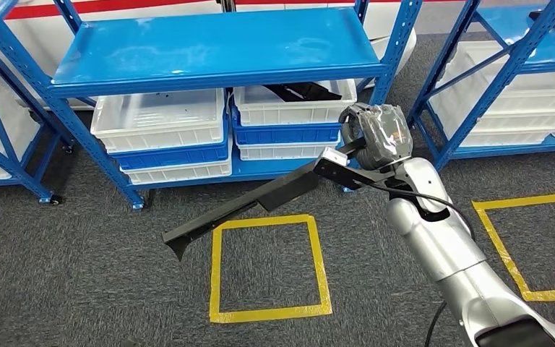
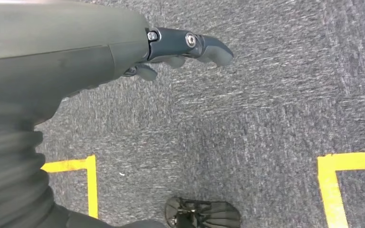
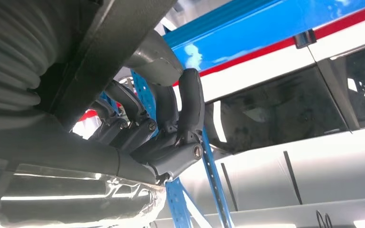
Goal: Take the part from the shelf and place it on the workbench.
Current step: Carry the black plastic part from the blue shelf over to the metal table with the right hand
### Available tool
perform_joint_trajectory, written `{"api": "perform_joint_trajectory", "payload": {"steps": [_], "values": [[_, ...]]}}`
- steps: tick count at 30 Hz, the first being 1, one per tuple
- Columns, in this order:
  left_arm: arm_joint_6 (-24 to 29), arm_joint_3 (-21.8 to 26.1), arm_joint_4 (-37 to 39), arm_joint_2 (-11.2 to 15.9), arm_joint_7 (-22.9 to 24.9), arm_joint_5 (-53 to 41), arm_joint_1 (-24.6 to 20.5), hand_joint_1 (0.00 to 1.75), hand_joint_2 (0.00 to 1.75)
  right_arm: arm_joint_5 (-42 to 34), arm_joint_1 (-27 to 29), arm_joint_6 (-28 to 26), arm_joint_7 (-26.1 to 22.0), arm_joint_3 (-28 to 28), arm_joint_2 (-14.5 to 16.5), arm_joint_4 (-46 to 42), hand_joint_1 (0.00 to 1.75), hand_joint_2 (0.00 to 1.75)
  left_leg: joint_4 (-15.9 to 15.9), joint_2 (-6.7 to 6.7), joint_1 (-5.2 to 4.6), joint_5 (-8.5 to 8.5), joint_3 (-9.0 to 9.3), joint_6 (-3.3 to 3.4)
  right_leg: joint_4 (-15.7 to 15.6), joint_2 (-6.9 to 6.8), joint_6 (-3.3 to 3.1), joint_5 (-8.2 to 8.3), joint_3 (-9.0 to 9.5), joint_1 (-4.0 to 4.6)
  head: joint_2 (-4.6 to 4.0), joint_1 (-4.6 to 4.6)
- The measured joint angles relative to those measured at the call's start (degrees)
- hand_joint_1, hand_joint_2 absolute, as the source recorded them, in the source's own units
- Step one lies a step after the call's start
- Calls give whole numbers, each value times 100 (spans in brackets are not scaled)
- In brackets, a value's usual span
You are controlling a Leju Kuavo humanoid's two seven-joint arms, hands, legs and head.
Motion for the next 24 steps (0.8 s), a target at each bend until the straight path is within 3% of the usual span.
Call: {"api": "perform_joint_trajectory", "payload": {"steps": [2, 3, 4, 5, 6, 7, 9, 11, 12, 13, 14, 16, 17, 18, 19, 20, 21, 22, 24], "values": [[-3, 0, -1, -11, 0, -3, -5, 0, 175, 4, 16, 1, -2, -2, -3, 2, 175, 175, 6, 12, -1, 91, -133, -9, 753, 1, 11, -313, -211, -8, 0, 11], [-5, 0, -2, -21, 0, -4, -7, 0, 175, 7, 26, 2, -2, -3, -6, 3, 175, 175, 15, 17, 0, 144, -205, -20, 945, 1, 63, -312, -228, -14, 0, 10], [-8, 0, -2, -30, 0, -4, -8, 0, 175, 10, 29, 2, -3, -4, -7, 4, 175, 175, 33, 21, 6, 197, -285, -41, 934, 0, 139, -200, -149, -22, 0, 11], [-10, 0, -3, -36, 0, -4, -10, 0, 175, 12, 26, 2, -3, -7, -7, 4, 175, 175, 61, 23, 14, 248, -372, -69, 728, 0, 215, -40, 30, -36, 0, 10], [-11, 0, -3, -40, 0, -4, -14, 0, 175, 13, 18, 2, -4, -9, -5, 3, 175, 175, 105, 23, 19, 294, -461, -105, 376, -1, 269, 74, 286, -58, 0, 11], [-11, 0, -3, -40, 0, -4, -19, 0, 175, 15, 7, 2, -4, -12, 0, -1, 175, 175, 157, 21, 16, 337, -554, -141, -60, 2, 281, 95, 582, -55, 0, 14], [-8, 0, -3, -31, 1, -4, -28, 0, 175, 17, -2, 3, -7, -19, 10, -7, 175, 175, 225, 8, -3, 447, -690, -202, -622, 14, 183, 15, 893, -47, 0, -2], [-5, 0, 0, -16, 4, -4, -16, 0, 175, 19, 25, 7, -10, -19, 13, 1, 175, 175, 235, -7, -1, 575, -801, -236, -643, 9, 80, 42, 794, -64, 0, -22], [-4, 0, 3, -12, 7, -4, -4, 0, 175, 21, 48, 10, -11, -14, 13, 9, 175, 175, 274, -8, 14, 543, -877, -262, -589, -2, 36, 91, 703, -87, 0, -28], [-5, -1, 5, -11, 10, -3, 9, 0, 175, 24, 69, 13, -11, -11, 15, 14, 175, 175, 384, -2, 33, 382, -962, -296, -538, -12, -16, 143, 603, -92, 0, -32], [-7, -1, 8, -13, 13, -3, 19, 0, 175, 27, 81, 14, -12, -10, 20, 18, 175, 175, 600, 8, 51, 113, -1051, -334, -508, -18, -71, 201, 506, -91, 0, -39], [-8, -1, 8, -13, 15, -2, 22, 0, 175, 32, 87, 15, -12, -11, 30, 17, 175, 175, 1292, 22, 74, -518, -1196, -377, -474, -24, -144, 330, 344, -65, 0, -49], [-8, -1, 8, -10, 15, -3, 19, 0, 175, 32, 85, 15, -12, -11, 34, 17, 175, 175, 1648, 24, 76, -689, -1219, -379, -458, -26, -155, 395, 258, -49, 0, -49], [-8, -2, 8, -10, 15, -3, 17, 0, 175, 32, 85, 15, -12, -11, 35, 17, 175, 175, 1893, 23, 76, -724, -1184, -368, -442, -26, -162, 458, 167, -33, 0, -49], [-8, -2, 7, -10, 15, -3, 16, 0, 175, 32, 86, 15, -12, -11, 36, 17, 175, 175, 1979, 23, 75, -648, -1066, -346, -428, -25, -166, 523, 73, -18, 0, -49], [-8, -2, 7, -10, 15, -4, 13, 0, 175, 32, 85, 15, -12, -11, 36, 17, 175, 175, 1874, 20, 72, -521, -847, -312, -417, -19, -165, 591, -19, -3, 0, -48], [-8, -2, 4, -9, 15, -4, 2, 0, 175, 32, 80, 15, -12, -15, 36, 15, 175, 175, 1596, 15, 66, -477, -569, -272, -412, -13, -158, 660, -97, 7, 0, -48], [-8, -2, 1, -7, 15, -4, -15, 0, 175, 33, 71, 14, -12, -21, 35, 9, 175, 175, 1210, 4, 53, -539, -268, -235, -414, -8, -142, 729, -156, 16, 0, -45], [-8, -2, -5, -1, 15, -4, -44, 0, 175, 34, 43, 13, -13, -36, 39, -3, 175, 175, 671, -23, 3, -700, 90, -177, -459, -12, -76, 851, -182, 6, 0, -50]]}}
